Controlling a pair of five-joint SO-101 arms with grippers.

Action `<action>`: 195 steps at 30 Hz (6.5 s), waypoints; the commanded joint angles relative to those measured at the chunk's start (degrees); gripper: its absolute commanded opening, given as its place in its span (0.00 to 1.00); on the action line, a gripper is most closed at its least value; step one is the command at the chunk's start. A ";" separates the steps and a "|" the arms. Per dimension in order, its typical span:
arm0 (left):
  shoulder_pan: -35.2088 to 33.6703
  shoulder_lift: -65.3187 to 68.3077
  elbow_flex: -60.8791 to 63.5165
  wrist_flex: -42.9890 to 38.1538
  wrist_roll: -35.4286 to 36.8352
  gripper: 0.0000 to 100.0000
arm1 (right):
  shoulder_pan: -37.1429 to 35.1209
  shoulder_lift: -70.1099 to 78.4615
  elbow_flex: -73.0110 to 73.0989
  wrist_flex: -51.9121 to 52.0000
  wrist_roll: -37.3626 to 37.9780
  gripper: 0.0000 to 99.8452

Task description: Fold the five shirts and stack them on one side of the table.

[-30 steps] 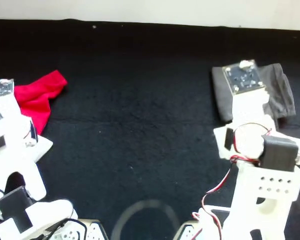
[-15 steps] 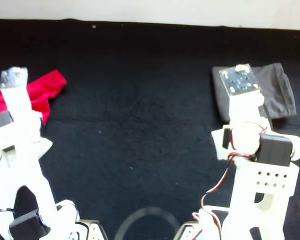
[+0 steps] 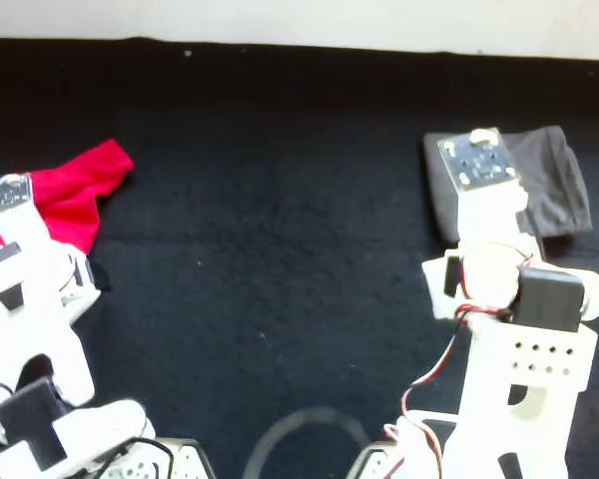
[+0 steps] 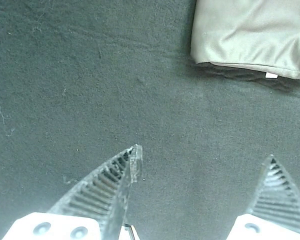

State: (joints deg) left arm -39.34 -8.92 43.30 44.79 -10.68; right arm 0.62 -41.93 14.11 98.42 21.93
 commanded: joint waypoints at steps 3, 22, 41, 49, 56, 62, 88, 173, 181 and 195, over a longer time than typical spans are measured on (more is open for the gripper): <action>-0.04 2.07 0.13 -3.69 1.67 0.25 | -0.22 -1.27 0.13 -0.31 -0.09 0.35; 0.13 2.07 0.13 -3.52 2.73 0.01 | -0.22 -1.36 6.11 -0.40 -0.18 0.35; 27.47 -23.78 -27.74 39.65 2.99 0.01 | -0.22 -1.36 6.64 -0.75 -0.44 0.35; 40.66 -25.45 -13.05 41.32 2.73 0.01 | -0.22 -1.36 6.64 -0.57 -0.35 0.35; 40.31 -25.45 4.09 26.81 2.99 0.20 | -0.22 -1.36 6.64 -0.48 -0.18 0.35; 40.22 -25.36 7.60 25.05 8.88 0.24 | -0.22 -1.36 6.64 -0.40 -0.35 0.35; 30.90 2.07 -2.95 12.40 20.48 0.24 | -0.22 -1.36 6.64 -0.66 -0.09 0.35; 30.55 -8.13 -29.49 54.42 -11.96 0.01 | 12.79 0.57 15.78 -14.99 -11.96 0.35; 18.59 -8.31 -23.25 49.49 -12.04 0.01 | -9.36 19.74 4.26 -14.99 -16.53 0.35; 10.86 -8.40 -23.43 49.05 -12.04 0.01 | -24.22 61.58 -37.85 -12.09 -30.77 0.35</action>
State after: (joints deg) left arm -27.74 -14.99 20.35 94.20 -22.11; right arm -21.45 12.84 -13.67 84.53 -6.02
